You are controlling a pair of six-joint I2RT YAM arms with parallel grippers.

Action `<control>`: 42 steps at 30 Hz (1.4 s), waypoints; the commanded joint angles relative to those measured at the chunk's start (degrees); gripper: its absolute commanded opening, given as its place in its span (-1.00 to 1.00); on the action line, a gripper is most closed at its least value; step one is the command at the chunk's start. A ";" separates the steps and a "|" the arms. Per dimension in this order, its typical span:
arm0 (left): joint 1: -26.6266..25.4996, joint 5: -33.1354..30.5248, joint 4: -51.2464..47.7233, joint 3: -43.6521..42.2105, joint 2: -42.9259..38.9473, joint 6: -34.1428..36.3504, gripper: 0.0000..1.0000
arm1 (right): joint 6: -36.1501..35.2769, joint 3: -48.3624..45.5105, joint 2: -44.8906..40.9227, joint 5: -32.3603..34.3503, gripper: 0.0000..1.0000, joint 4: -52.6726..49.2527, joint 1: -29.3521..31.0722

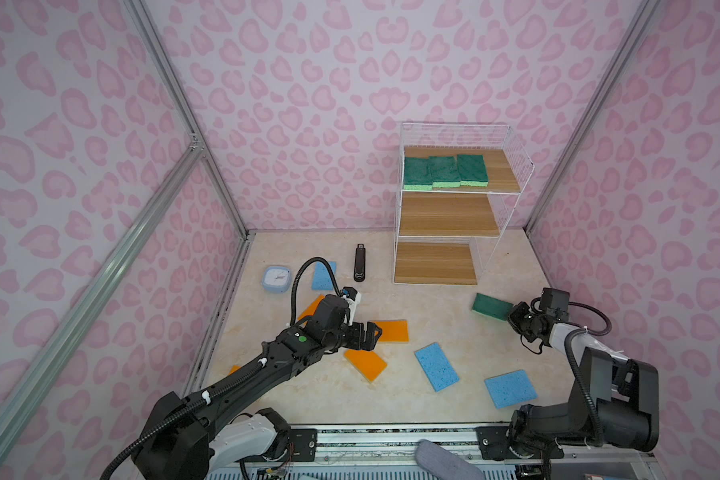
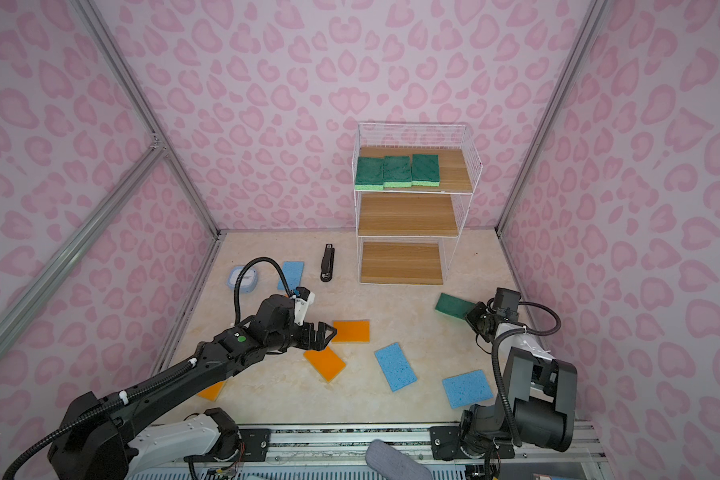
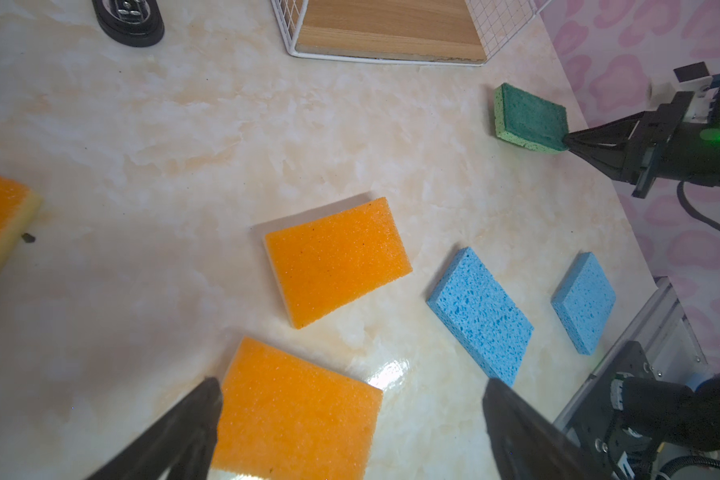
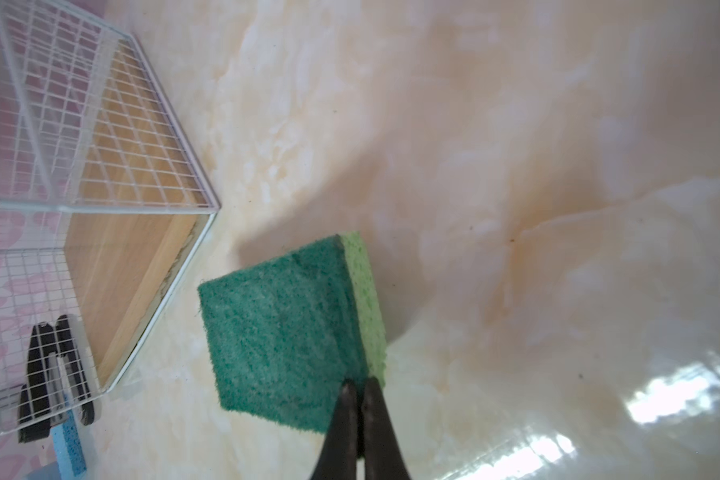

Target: Place and organize the cleaning sponges onto the shelf

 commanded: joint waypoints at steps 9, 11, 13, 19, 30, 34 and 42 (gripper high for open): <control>-1.54 0.33 12.53 -4.74 -2.02 -7.33 0.97 | 7.19 -9.08 -18.95 -4.52 -1.00 0.04 7.06; -2.10 -0.31 14.69 -5.31 -1.45 -8.35 0.93 | 11.34 -11.06 -21.98 -5.18 -1.00 3.45 9.67; -2.43 -0.63 17.69 -5.93 -0.78 -9.84 0.90 | 16.91 -12.60 -23.97 -4.92 -1.00 7.01 13.16; -2.88 -0.24 23.44 -5.25 0.80 -11.90 0.94 | 26.23 -11.32 -23.87 -3.67 -1.00 14.44 24.15; -2.92 1.31 35.75 -1.10 4.71 -14.87 0.94 | 32.05 -5.87 -19.48 -2.11 -1.00 21.62 35.85; -2.88 1.76 37.87 1.44 7.70 -15.91 0.93 | 33.45 -5.06 -17.17 -3.72 -1.00 24.16 37.06; -3.40 4.10 41.70 6.99 14.13 -18.48 0.89 | 33.95 -2.88 -16.57 -3.16 -1.00 24.69 38.49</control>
